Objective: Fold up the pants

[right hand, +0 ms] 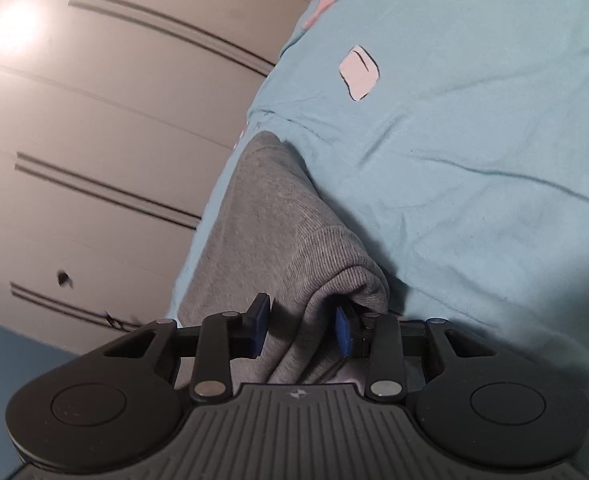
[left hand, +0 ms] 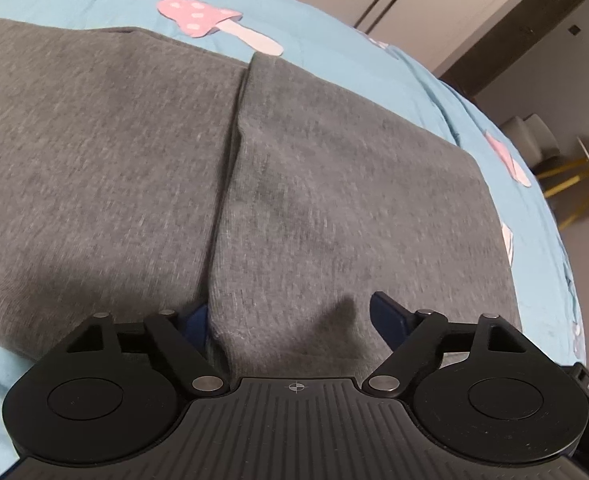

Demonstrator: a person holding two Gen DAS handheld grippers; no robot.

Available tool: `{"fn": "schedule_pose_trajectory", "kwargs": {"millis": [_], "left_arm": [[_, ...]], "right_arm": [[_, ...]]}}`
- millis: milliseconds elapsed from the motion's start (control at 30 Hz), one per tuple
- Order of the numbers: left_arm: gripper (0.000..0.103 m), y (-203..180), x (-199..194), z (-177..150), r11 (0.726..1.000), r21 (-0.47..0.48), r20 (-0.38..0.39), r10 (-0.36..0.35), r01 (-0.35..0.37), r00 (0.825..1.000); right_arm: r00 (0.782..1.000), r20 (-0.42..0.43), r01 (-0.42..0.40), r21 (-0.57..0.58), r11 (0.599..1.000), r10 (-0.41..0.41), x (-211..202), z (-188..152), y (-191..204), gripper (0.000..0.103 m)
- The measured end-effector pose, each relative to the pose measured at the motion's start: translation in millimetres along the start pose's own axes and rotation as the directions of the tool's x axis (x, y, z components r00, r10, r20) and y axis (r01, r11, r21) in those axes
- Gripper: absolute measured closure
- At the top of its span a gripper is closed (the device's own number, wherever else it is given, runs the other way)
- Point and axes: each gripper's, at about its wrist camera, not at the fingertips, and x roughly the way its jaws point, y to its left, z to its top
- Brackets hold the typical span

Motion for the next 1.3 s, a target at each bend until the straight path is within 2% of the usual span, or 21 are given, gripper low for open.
{"fn": "schedule_pose_trajectory", "kwargs": {"millis": [67, 233, 300, 333, 400, 433, 467, 533, 600, 667, 733, 767, 800, 833, 867, 933, 967, 1067, 1100, 1233, 1300], "left_arm": [[0.02, 1, 0, 0, 1.0, 0.002, 0.0, -0.004, 0.004, 1.0], [0.03, 5, -2, 1, 1.0, -0.015, 0.0, -0.007, 0.007, 1.0], [0.046, 9, -4, 0, 1.0, -0.015, 0.001, 0.011, -0.011, 1.0], [0.05, 10, -5, 1, 1.0, -0.015, 0.005, 0.015, -0.015, 1.0], [0.069, 15, -7, 2, 1.0, -0.015, 0.003, 0.021, -0.021, 1.0], [0.073, 18, -8, 3, 1.0, -0.013, 0.002, 0.024, -0.024, 1.0], [0.082, 22, -10, 5, 1.0, -0.009, 0.006, 0.015, -0.015, 1.0], [0.086, 27, -14, 6, 1.0, -0.012, 0.018, -0.017, 0.018, 1.0], [0.086, 28, -26, 5, 0.999, 0.008, 0.059, -0.045, 0.045, 0.997], [0.086, 22, -41, 1, 0.996, 0.085, 0.145, -0.048, 0.036, 0.988], [0.086, 25, -47, -2, 0.993, 0.113, 0.175, -0.046, 0.027, 0.984], [0.086, 31, -42, -2, 0.995, 0.091, 0.152, -0.044, 0.03, 0.987], [0.086, 39, -32, -2, 0.998, 0.054, 0.102, -0.019, 0.014, 0.995], [0.084, 51, -19, -1, 1.0, -0.013, 0.032, -0.008, 0.009, 0.999], [0.08, 64, -16, 0, 0.995, -0.09, 0.018, -0.051, 0.053, 0.999], [0.074, 77, -23, 2, 0.981, -0.161, 0.035, -0.102, 0.106, 0.994], [0.069, 78, -30, 1, 0.985, -0.147, 0.054, -0.082, 0.089, 0.995], [0.043, 64, -50, -3, 1.0, -0.022, 0.098, 0.012, -0.01, 0.995], [0.04, 60, -56, -4, 1.0, 0.017, 0.11, 0.022, -0.024, 0.994], [0.026, 33, -74, -8, 0.98, 0.191, 0.154, 0.029, -0.058, 0.988], [0.021, 21, -73, -7, 0.963, 0.259, 0.178, 0.023, -0.069, 0.984]], "right_arm": [[1.0, 0.021, -0.016, 0.018, 1.0, 0.016, 1, 1, -1, 0.068], [1.0, 0.03, 0.001, 0.069, 0.998, -0.003, 9, 2, -11, 0.068], [0.999, 0.039, 0.008, 0.056, 0.998, -0.01, 10, 2, -9, 0.069], [0.999, 0.042, 0.027, 0.02, 0.999, -0.028, 11, 1, -5, 0.076], [0.995, 0.047, 0.096, -0.087, 0.992, -0.092, 11, -2, 5, 0.085], [0.993, 0.053, 0.115, -0.128, 0.985, -0.109, 11, -3, 10, 0.087], [0.991, 0.058, 0.124, -0.157, 0.98, -0.117, 11, -4, 14, 0.087], [0.992, 0.067, 0.116, -0.191, 0.975, -0.105, 7, -6, 21, 0.091], [0.996, 0.085, 0.055, -0.212, 0.976, -0.037, -2, -7, 28, 0.092], [0.993, 0.105, -0.035, -0.242, 0.97, 0.062, -13, -9, 36, 0.092], [0.991, 0.107, -0.054, -0.267, 0.962, 0.086, -18, -10, 39, 0.092], [0.993, 0.105, -0.023, -0.275, 0.961, 0.054, -18, -11, 37, 0.092], [0.996, 0.09, 0.038, -0.283, 0.958, -0.013, -13, -13, 33, 0.092], [0.992, 0.064, 0.12, -0.297, 0.947, -0.106, -4, -14, 28, 0.091], [0.977, 0.037, 0.209, -0.305, 0.929, -0.208, 6, -16, 22, 0.091], [0.981, 0.03, 0.195, -0.281, 0.94, -0.194, 7, -16, 16, 0.091], [0.98, 0.02, 0.196, -0.281, 0.94, -0.199, 4, -14, 19, 0.089], [0.979, 0.009, 0.198, -0.28, 0.939, -0.203, -12, -13, 28, 0.071], [0.978, 0.011, 0.2, -0.286, 0.937, -0.206, -18, -14, 29, 0.064], [0.968, 0.058, 0.249, -0.351, 0.903, -0.244, -37, -18, 44, 0.064], [0.97, 0.076, 0.242, -0.378, 0.893, -0.231, -38, -16, 51, 0.064]]}}
